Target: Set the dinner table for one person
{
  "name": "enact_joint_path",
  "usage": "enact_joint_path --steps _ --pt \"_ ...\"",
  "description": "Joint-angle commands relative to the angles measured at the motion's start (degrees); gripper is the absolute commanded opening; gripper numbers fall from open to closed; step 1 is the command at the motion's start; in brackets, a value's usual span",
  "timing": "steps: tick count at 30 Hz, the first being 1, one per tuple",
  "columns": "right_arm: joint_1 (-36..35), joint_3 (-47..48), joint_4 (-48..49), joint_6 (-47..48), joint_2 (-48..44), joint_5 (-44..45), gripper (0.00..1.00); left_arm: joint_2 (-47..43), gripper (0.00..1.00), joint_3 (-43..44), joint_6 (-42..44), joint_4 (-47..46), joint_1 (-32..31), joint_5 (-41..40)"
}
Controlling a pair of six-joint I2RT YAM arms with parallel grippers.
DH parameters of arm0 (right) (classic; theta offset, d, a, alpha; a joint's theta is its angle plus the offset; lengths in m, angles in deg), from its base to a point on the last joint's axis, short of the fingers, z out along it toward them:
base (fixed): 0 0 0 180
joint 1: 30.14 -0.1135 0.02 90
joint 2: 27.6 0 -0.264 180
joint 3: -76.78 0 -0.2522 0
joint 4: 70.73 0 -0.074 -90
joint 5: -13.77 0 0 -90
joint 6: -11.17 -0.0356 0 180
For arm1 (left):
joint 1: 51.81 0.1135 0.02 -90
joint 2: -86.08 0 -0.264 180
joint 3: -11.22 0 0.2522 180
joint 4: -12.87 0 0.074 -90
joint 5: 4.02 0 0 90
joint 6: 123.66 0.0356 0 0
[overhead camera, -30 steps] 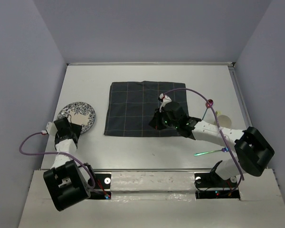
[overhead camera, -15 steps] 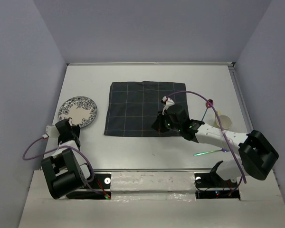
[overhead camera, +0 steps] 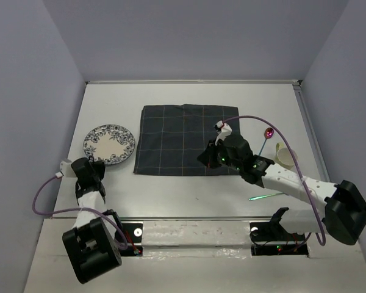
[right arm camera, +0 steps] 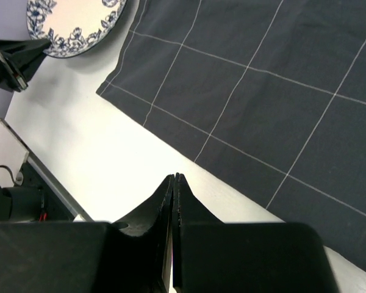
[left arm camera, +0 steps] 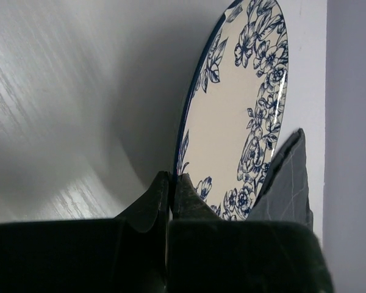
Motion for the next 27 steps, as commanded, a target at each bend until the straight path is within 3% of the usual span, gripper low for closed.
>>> enact_joint_path --steps 1,5,11,15,20,22,23,27 --pt "-0.4 1.5 -0.6 -0.1 -1.5 -3.7 0.04 -6.6 0.00 9.2 0.2 -3.4 -0.3 5.4" --pt "-0.4 0.6 -0.6 -1.4 -2.9 -3.4 0.11 -8.4 0.00 13.5 -0.1 -4.9 -0.3 5.4" --pt "-0.4 3.0 -6.3 -1.7 -5.8 1.2 0.20 -7.3 0.00 15.1 -3.3 -9.8 -0.8 12.1" --pt "0.4 3.4 -11.6 -2.7 -9.0 8.5 0.26 -6.8 0.00 17.6 -0.2 -10.5 -7.9 14.1" --pt "5.6 3.4 -15.5 -2.9 -11.8 9.2 0.32 -4.6 0.00 18.5 0.6 -12.2 -20.7 15.6" --pt "7.6 2.8 -16.0 -2.5 -13.7 8.1 0.37 -3.0 0.00 17.2 -0.5 -15.2 -23.6 16.2" --pt "9.9 2.5 -16.7 -2.4 -14.2 7.3 0.41 -1.2 0.00 16.3 -3.2 -17.3 -28.2 15.9" --pt "16.2 2.0 -18.9 -1.5 -16.2 5.8 0.42 5.4 0.00 14.6 -6.3 -28.1 -39.0 11.7"
